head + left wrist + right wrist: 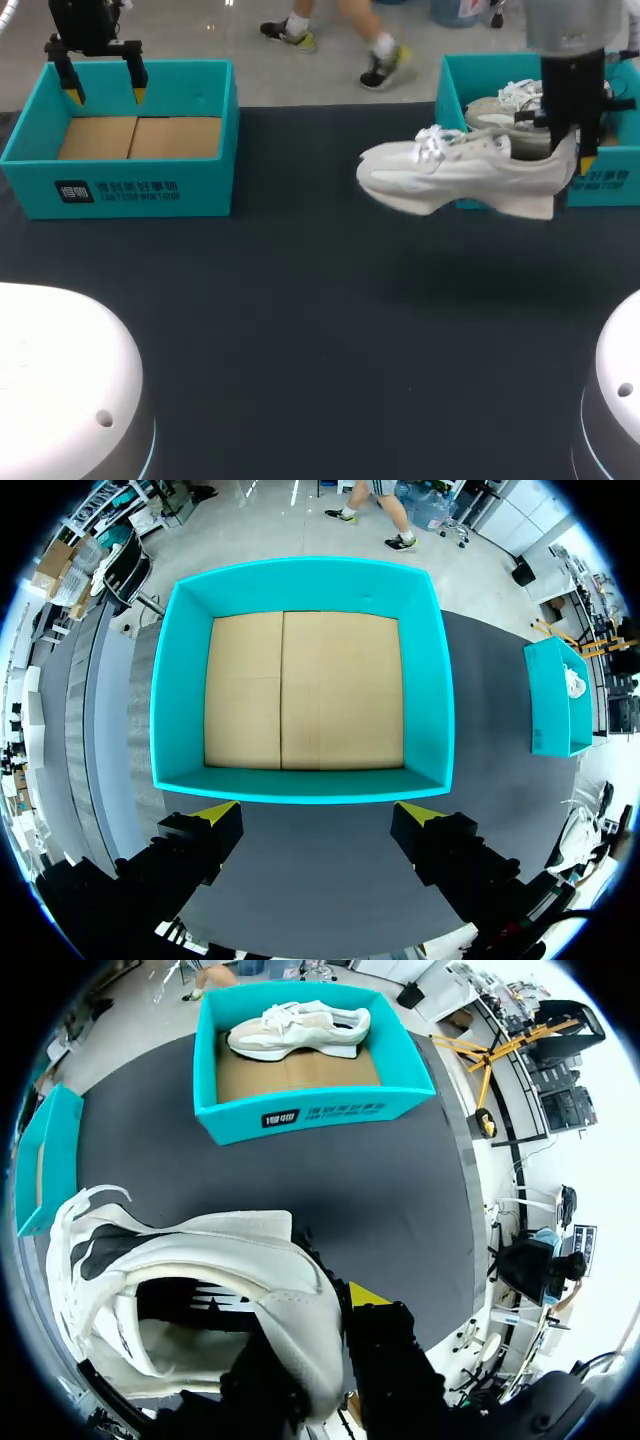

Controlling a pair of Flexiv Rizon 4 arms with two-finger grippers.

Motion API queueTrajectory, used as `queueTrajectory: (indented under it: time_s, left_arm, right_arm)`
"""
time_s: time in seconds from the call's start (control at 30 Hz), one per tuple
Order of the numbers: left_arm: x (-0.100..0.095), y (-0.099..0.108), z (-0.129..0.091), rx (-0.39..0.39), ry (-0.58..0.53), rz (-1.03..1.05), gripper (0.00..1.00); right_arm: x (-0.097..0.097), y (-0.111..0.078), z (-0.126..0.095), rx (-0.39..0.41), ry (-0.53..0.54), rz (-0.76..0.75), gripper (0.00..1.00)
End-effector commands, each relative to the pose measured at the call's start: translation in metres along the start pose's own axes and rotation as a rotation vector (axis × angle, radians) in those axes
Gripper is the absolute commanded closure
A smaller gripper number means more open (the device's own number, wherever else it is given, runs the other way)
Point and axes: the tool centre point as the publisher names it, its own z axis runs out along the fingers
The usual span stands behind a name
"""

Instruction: Take the shoe out of the shoebox, open the shoe tongue, remove and reinsert the insole, then place the shoe into the shoebox

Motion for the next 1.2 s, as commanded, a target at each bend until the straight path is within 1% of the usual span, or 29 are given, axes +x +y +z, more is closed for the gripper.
queueTrajectory:
  time_s: [0.03,0.1,0.23,0.43,0.6,0.63,1.17,1.2]
  left_arm:
    - [0.000,0.000,0.000,0.000,0.000,0.000,0.00]
    - [0.000,0.000,0.000,0.000,0.000,0.000,0.00]
    - [0.000,0.000,0.000,0.000,0.000,0.000,0.00]
    - [0.000,0.000,0.000,0.000,0.000,0.000,0.00]
    - [0.000,0.000,0.000,0.000,0.000,0.000,0.00]
    - [0.000,0.000,0.000,0.000,0.000,0.000,0.00]
    - [0.000,0.000,0.000,0.000,0.000,0.000,0.00]
    - [0.000,0.000,0.000,0.000,0.000,0.000,0.00]
  right_arm:
    - [0.022,-0.051,0.006,-0.096,-0.018,-0.018,1.00]
    - [0.034,-0.069,0.009,-0.076,-0.020,-0.030,1.00]
    - [0.050,-0.094,0.011,-0.050,-0.006,-0.049,1.00]
    - [0.066,-0.115,0.012,-0.043,0.000,-0.085,1.00]
    - [0.073,-0.120,0.013,-0.037,0.000,-0.101,1.00]
    - [0.073,-0.119,0.012,-0.043,0.007,-0.120,1.00]
    - [0.073,-0.119,0.012,-0.043,0.007,-0.120,1.00]
    - [0.081,-0.121,0.012,-0.038,0.004,-0.105,1.00]
